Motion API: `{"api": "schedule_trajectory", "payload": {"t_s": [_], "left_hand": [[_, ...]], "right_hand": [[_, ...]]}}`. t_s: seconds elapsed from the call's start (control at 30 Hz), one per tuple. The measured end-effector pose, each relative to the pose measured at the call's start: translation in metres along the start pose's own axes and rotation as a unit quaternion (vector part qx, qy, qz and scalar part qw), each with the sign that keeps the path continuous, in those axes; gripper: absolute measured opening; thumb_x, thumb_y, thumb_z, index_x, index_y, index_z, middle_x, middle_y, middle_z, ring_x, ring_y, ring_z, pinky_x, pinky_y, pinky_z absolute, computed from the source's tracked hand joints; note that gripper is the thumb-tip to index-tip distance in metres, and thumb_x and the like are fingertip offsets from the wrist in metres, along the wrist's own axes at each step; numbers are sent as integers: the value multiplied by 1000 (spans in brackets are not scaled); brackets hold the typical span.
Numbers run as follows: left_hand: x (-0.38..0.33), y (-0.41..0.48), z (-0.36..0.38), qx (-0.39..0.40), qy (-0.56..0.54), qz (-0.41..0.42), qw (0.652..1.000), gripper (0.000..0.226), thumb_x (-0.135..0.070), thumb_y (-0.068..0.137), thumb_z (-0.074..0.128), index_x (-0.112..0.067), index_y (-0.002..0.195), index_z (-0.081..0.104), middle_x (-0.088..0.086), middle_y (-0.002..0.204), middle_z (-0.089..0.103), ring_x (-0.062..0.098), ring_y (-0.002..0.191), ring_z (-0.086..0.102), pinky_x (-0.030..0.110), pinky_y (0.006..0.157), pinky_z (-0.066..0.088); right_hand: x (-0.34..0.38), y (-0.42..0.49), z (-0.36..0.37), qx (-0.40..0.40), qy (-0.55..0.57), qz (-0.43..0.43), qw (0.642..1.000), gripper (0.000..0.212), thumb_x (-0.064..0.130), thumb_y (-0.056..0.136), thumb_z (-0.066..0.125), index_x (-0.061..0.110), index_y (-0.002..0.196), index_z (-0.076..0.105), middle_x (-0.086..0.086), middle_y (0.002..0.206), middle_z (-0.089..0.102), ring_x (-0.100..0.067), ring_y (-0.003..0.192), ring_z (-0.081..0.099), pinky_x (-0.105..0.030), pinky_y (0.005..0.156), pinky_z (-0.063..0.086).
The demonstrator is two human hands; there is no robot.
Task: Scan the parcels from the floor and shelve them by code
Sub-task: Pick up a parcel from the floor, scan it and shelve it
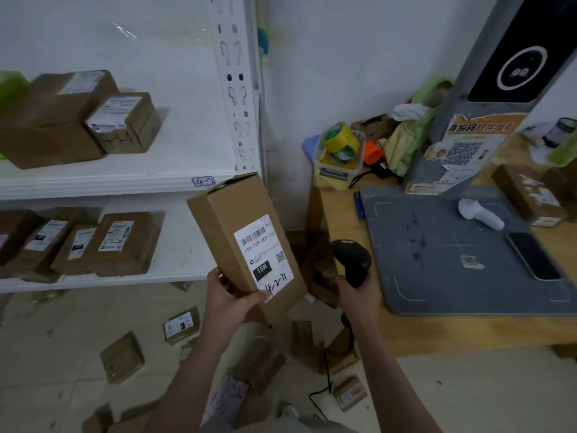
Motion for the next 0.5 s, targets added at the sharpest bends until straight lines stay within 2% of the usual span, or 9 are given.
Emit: {"api": "schedule_trajectory", "payload": {"t_s": [0.13, 0.2, 0.3, 0.43, 0.5], "left_hand": [[10, -1, 7, 6, 1, -16, 1000, 86, 7, 66, 87, -15, 134, 38, 2, 122, 61, 24, 117, 59, 53, 101, 51], [15, -2, 13, 17, 4, -28, 999, 85, 4, 65, 88, -19, 130, 40, 2, 123, 62, 25, 119, 59, 58, 100, 51], [17, -4, 21, 24, 18, -34, 999, 85, 3, 63, 90, -19, 130, 43, 3, 125, 63, 27, 120, 60, 58, 100, 51], [14, -4, 28, 32, 22, -36, 999, 79, 6, 65, 87, -20, 125, 42, -2, 114, 62, 25, 116, 60, 53, 101, 51], [14, -4, 28, 31, 23, -42, 998, 80, 7, 66, 87, -19, 127, 42, 0, 117, 62, 25, 117, 59, 54, 102, 50]], "right_hand": [[-54, 27, -24, -33, -64, 105, 992, 48, 6, 89, 59, 11, 135, 49, -11, 115, 62, -32, 108, 60, -41, 86, 50], [-71, 35, -31, -25, -108, 129, 985, 54, 5, 89, 58, 11, 141, 45, -15, 123, 61, -34, 111, 59, -44, 88, 51], [-89, 46, -35, -5, -169, 145, 975, 47, 7, 90, 56, 8, 137, 48, -17, 122, 62, -36, 111, 59, -48, 90, 53], [-98, 54, -39, 10, -221, 152, 963, 40, 9, 93, 53, 7, 133, 50, -19, 121, 61, -37, 109, 59, -39, 80, 49], [-101, 56, -40, 2, -231, 154, 961, 40, 12, 93, 55, 7, 132, 50, -19, 120, 62, -37, 108, 60, -43, 83, 53]]}}
Point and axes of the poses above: each hand's wrist, its own y-axis towards the middle knuckle, its own z-axis out of the palm, x = y × z, the point moved 5 cm from there along y, towards the middle knuckle
